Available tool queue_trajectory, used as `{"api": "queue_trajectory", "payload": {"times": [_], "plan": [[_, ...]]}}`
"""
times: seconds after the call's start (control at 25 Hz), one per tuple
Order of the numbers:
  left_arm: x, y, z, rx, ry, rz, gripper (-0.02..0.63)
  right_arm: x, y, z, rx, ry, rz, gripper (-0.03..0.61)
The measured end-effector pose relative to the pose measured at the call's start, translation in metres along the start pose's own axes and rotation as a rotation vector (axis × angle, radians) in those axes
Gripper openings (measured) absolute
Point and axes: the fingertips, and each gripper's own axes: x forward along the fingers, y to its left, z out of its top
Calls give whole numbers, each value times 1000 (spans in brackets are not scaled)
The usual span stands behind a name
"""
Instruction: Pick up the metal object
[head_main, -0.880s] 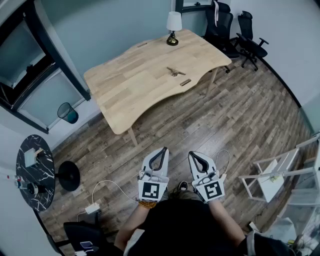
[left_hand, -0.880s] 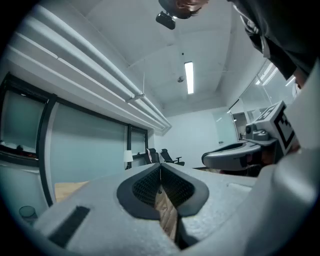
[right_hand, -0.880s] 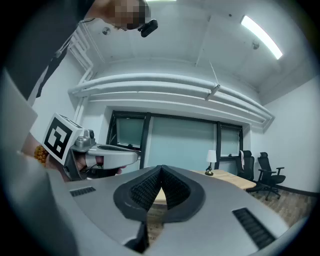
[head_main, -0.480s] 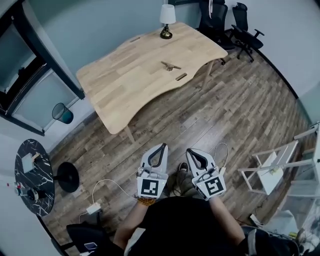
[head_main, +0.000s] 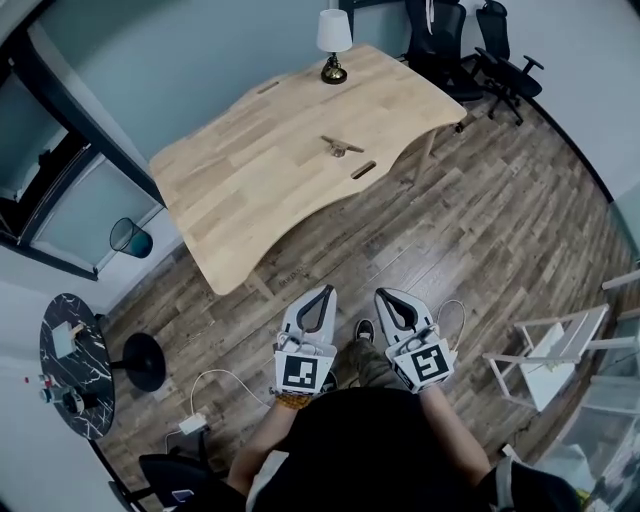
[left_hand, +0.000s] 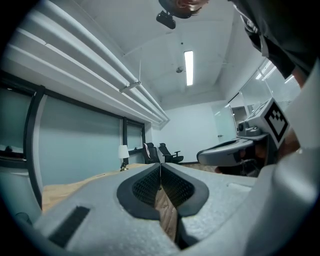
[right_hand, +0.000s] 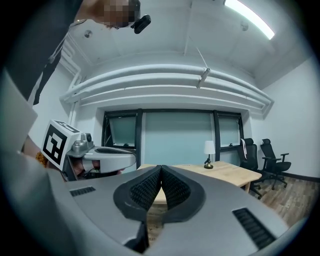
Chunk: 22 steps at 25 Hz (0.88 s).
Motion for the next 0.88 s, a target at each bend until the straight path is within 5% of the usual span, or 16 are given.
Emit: {"api": "queue_trajectory", "payload": {"times": [0.88], "plan": [[215, 48, 3, -8, 48, 129, 18, 114, -202, -10, 75, 47, 78, 0]]}}
